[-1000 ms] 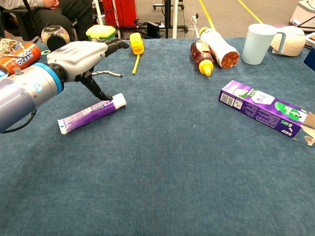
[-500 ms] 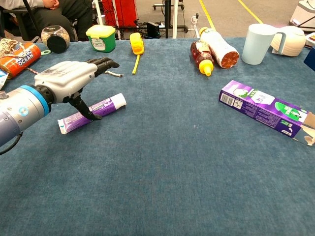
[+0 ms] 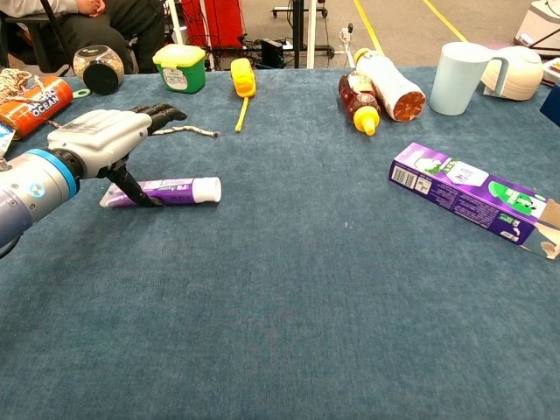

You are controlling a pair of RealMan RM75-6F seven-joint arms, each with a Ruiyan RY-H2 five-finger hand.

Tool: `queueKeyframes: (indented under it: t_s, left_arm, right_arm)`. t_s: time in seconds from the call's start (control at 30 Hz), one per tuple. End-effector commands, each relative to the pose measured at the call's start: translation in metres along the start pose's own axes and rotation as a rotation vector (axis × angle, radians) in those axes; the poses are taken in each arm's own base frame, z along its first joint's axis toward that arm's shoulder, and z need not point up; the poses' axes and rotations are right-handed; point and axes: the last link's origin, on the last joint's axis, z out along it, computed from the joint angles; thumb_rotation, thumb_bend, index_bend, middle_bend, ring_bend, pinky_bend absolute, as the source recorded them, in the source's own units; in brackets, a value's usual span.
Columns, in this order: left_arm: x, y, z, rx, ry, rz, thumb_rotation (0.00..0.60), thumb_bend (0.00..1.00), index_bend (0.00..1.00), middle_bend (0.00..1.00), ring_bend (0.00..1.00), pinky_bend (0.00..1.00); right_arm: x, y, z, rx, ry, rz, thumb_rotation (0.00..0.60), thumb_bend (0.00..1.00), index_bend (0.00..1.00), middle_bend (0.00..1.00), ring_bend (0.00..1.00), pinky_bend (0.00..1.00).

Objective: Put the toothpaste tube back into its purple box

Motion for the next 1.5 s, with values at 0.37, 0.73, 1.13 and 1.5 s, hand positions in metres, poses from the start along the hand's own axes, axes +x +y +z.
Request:
queueKeyframes:
  t_s: [0.37,0.73,1.13,1.5]
  left_arm:
    - [0.009,0.008,0.011,-0.070,-0.090,0.136,0.600,0.08,0.00,0.00,0.00,0.18]
    - [0.022,0.006,0.015,-0.074,-0.150,0.225,0.600,0.10,0.05,0.00,0.00,0.18]
    - [0.025,0.002,0.023,-0.082,-0.197,0.248,0.600,0.20,0.12,0.01,0.01,0.26]
    - [0.021,0.005,0.025,-0.090,-0.188,0.252,0.600,0.23,0.30,0.18,0.14,0.42]
  right_arm:
    - [0.002,0.000,0.000,0.001,0.007,0.008,0.600,0.00,0.09,0.02,0.00,0.05]
    - [0.003,0.001,0.000,0.000,0.009,0.014,0.600,0.00,0.09,0.02,0.00,0.05]
    - [0.002,-0.001,-0.001,0.005,0.007,0.013,0.600,0.00,0.09,0.02,0.00,0.05]
    - [0.004,0.000,-0.001,0.004,0.011,0.016,0.600,0.00,0.09,0.02,0.00,0.05]
